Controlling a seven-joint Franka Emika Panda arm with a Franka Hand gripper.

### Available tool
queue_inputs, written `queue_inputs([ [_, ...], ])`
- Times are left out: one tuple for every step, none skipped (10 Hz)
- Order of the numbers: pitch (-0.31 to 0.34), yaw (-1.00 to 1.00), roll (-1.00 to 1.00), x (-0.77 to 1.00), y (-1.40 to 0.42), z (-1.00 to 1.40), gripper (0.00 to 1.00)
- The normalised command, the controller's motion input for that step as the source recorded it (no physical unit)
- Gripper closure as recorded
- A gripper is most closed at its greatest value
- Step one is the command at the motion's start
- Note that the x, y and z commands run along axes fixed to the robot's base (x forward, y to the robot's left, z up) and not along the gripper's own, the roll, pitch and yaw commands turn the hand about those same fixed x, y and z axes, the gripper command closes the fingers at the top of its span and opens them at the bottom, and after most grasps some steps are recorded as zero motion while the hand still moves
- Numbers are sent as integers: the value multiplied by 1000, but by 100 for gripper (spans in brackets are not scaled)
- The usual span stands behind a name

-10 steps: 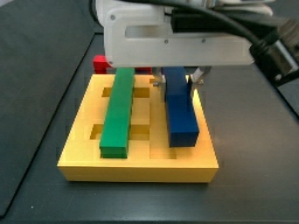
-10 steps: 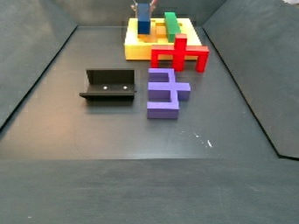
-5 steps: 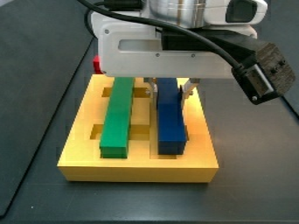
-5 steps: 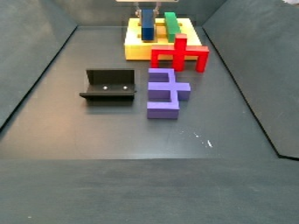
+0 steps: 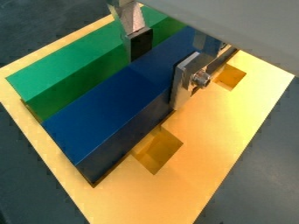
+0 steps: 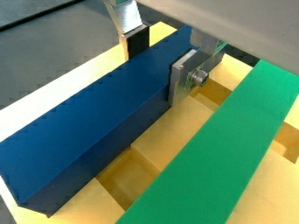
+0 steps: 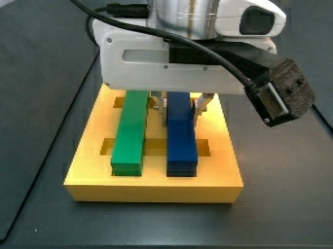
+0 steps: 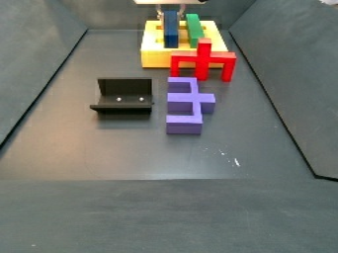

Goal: Pick up the blue object. Move up. Move to above the board. Insert the blue object.
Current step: Insert the blue object.

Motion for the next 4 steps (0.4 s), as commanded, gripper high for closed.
queue_inputs([
  [16, 0, 0, 23, 0, -329, 100],
  [43, -6, -27, 171, 0, -446, 100],
  [10, 0, -60, 66, 0, -211, 100],
  [0, 0, 0, 0, 0, 0, 100],
])
